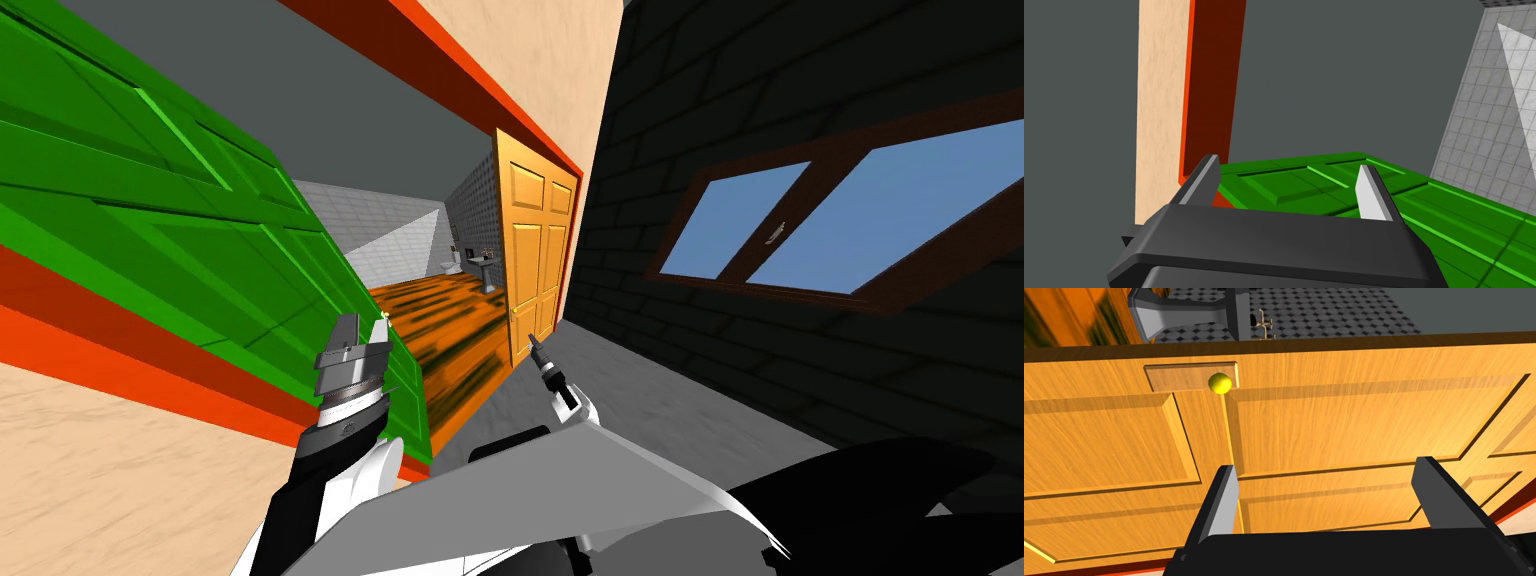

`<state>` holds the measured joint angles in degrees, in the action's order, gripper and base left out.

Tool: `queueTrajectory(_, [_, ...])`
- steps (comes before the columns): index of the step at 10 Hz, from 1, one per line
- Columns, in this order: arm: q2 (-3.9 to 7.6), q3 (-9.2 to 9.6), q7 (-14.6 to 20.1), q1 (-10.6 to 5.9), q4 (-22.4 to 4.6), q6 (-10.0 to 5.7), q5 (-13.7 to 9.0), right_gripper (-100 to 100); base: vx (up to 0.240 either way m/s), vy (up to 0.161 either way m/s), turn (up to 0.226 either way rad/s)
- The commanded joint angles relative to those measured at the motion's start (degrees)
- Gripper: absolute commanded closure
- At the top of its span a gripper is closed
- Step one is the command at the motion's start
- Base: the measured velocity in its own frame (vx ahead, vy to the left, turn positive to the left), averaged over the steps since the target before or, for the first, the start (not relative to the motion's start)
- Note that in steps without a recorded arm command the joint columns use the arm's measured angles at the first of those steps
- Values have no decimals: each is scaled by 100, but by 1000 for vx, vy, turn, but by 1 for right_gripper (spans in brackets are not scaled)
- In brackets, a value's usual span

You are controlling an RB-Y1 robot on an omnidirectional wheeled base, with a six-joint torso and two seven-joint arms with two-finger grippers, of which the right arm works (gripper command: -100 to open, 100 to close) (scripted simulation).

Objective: Push the door open

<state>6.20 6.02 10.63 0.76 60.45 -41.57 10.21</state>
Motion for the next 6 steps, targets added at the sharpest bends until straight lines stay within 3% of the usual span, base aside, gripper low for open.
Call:
queueTrajectory(1, [-15,39,82,-119,-272,-75,86,-100,119,-125,79])
queueTrajectory(2, [-15,39,82,-119,-272,-75,86,-100,87,-110,39])
queueTrajectory(6, [-28,83,202,-329,-732,-215,203,-100,64,-79,38])
